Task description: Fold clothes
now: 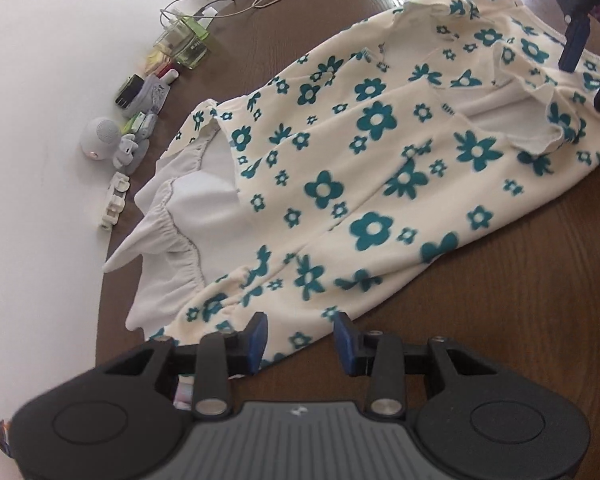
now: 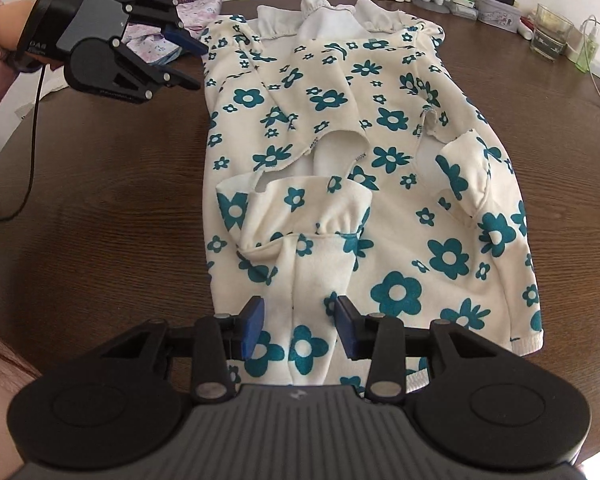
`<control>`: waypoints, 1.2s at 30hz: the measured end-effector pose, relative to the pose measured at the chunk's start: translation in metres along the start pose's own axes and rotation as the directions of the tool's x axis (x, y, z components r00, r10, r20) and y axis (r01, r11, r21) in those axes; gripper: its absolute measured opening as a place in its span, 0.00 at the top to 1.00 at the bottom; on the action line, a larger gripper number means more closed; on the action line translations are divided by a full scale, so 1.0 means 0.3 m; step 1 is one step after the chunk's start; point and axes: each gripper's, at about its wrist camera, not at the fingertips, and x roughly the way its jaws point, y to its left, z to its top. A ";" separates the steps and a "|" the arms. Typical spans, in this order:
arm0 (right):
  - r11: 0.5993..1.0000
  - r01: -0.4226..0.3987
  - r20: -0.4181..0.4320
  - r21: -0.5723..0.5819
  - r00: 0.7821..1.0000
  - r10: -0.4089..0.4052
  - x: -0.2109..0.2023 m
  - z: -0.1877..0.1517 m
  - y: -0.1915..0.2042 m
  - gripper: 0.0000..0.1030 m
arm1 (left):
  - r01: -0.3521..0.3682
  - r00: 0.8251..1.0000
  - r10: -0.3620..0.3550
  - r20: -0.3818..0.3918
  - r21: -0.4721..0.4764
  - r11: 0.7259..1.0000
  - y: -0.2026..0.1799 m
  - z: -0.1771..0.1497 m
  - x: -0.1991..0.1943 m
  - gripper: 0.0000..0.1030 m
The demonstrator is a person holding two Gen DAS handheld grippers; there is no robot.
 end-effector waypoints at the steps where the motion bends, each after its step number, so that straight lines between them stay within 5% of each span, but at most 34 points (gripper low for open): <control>1: 1.000 0.012 -0.010 0.005 1.000 -0.012 0.002 0.002 0.004 0.62 | -0.004 1.000 0.004 -0.011 0.022 1.000 0.023 -0.011 0.010 0.66; 7: 0.998 0.065 -0.056 0.023 0.996 -0.063 0.011 0.014 0.033 0.62 | 0.033 0.996 -0.019 -0.092 0.161 0.986 0.124 -0.071 0.092 0.67; 12: 0.996 0.092 -0.101 -0.020 0.991 -0.093 0.020 0.033 0.061 0.65 | 0.028 0.998 -0.015 -0.068 0.203 0.979 0.150 -0.095 0.171 0.72; 15: 0.993 0.091 -0.116 -0.077 0.988 -0.099 0.023 0.043 0.076 0.90 | 0.057 0.998 -0.052 -0.028 0.187 0.981 0.154 -0.086 0.179 0.85; 17: 0.986 0.104 -0.135 -0.133 0.983 -0.122 0.023 0.040 0.076 0.96 | 0.088 0.996 -0.080 -0.046 0.213 0.973 0.130 -0.076 0.172 0.97; 26: 0.940 0.257 -0.240 -0.224 0.920 -0.309 -0.014 -0.032 -0.157 0.96 | 0.144 0.990 -0.123 -0.075 0.445 0.884 -0.122 0.032 0.050 0.98; 31: 0.936 0.272 -0.194 -0.224 0.928 -0.317 -0.030 -0.041 -0.263 0.96 | 0.174 0.985 -0.156 -0.079 0.540 0.824 -0.255 0.095 -0.027 0.97; 33: 0.936 0.275 -0.173 -0.222 0.933 -0.315 -0.036 -0.043 -0.302 0.96 | 0.174 0.984 -0.162 -0.070 0.526 0.833 -0.266 0.109 -0.054 0.89; 36: 0.935 0.278 -0.142 -0.219 0.939 -0.313 -0.046 -0.046 -0.362 0.96 | 0.141 0.990 -0.137 -0.039 0.418 0.897 -0.214 0.125 -0.084 0.84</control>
